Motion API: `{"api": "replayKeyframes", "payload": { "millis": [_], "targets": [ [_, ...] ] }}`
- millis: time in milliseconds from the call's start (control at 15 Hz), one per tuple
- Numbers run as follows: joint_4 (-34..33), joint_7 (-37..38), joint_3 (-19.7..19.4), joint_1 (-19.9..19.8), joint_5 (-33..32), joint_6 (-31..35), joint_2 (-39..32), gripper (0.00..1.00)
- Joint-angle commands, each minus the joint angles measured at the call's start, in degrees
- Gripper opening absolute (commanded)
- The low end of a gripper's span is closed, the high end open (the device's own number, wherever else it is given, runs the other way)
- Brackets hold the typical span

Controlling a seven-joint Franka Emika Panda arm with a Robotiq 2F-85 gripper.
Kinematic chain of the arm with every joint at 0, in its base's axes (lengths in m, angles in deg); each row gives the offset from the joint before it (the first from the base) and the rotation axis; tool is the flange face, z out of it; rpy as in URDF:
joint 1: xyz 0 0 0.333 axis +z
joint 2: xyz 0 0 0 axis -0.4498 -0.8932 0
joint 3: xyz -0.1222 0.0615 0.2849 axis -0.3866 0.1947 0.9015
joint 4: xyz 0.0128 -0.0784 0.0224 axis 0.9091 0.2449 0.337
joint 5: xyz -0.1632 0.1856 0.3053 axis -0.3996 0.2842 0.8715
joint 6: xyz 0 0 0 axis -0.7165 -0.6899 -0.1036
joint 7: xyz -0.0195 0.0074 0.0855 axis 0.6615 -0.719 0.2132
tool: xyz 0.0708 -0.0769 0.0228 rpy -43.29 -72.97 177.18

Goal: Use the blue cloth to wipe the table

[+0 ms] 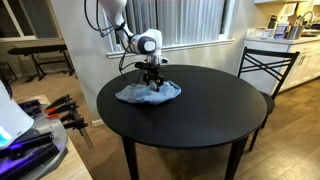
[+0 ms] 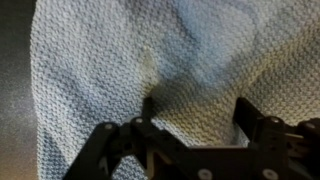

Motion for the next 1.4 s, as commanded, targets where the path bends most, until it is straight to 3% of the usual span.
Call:
{"api": "replayKeyframes", "payload": {
  "millis": [0,533,800,1333],
  "targets": [
    [-1.8,0.7,-0.5,0.4,-2.6,-1.5,-1.8,0.53],
    [-6.3,-0.7,1.6,0.9,-3.1,-6.2,-4.3,0.04],
    [-7.9,-4.0,5.4,2.5,-3.1,-10.9,-5.8,0.04],
    [-14.4,-5.3,9.2,12.4,-7.1,-17.4,-10.2,0.05]
  ]
}}
